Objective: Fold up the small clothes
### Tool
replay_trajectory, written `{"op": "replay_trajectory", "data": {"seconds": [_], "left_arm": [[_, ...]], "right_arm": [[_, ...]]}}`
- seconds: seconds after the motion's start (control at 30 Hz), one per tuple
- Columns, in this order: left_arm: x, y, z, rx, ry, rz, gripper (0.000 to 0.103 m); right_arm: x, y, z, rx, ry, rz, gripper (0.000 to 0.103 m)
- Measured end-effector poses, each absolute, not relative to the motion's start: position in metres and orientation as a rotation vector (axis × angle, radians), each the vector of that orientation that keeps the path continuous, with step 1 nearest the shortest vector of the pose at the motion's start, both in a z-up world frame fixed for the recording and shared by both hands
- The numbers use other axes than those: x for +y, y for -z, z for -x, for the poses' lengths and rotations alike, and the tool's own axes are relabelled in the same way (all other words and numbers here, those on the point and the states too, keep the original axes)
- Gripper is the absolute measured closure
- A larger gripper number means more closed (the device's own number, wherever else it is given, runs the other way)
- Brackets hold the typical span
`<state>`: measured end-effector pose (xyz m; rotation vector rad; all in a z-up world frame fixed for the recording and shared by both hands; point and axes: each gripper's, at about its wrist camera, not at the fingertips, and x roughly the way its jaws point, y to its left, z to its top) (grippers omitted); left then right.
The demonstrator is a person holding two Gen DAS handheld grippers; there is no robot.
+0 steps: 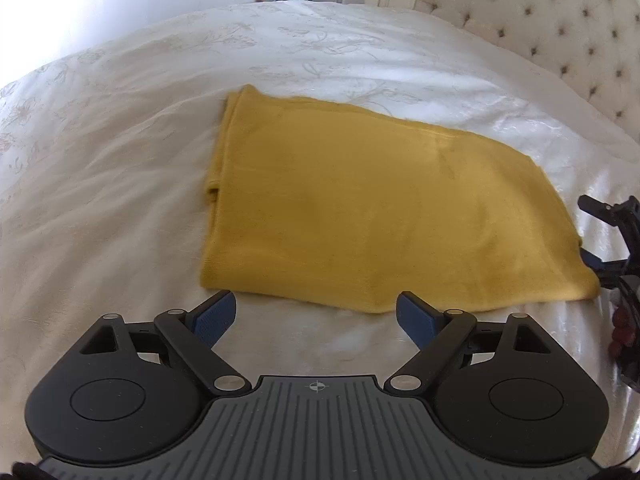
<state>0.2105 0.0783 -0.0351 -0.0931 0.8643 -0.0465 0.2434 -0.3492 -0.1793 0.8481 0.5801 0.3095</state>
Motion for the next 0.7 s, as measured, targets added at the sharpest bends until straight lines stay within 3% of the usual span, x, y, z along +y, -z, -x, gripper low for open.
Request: {"op": "replay_trajectory", "data": {"seconds": [0.2,0.37,0.43,0.5,0.57,0.7], "left_arm": [[0.107,0.038,-0.210,0.860,0.047,0.141,0.016],[0.129,0.039,-0.213,0.854,0.050,0.185,0.016],[0.137,0.040,-0.213,0.848,0.055,0.193,0.016],[0.146,0.040,-0.213,0.845,0.060,0.195,0.016],[0.153,0.042,-0.213,0.844,0.066,0.198,0.016],[0.167,0.044,-0.212,0.828,0.076,0.215,0.016]], "right_arm": [[-0.346,0.172,-0.272,0.667,-0.372,-0.794,0.002],[-0.336,0.169,-0.304,0.749,-0.403,-0.777,0.014],[-0.330,0.168,-0.312,0.776,-0.403,-0.772,0.029],[-0.327,0.168,-0.314,0.811,-0.370,-0.761,0.059],[-0.321,0.162,-0.314,0.836,-0.314,-0.716,0.078],[-0.303,0.127,-0.309,0.840,-0.251,-0.593,0.079]]}}
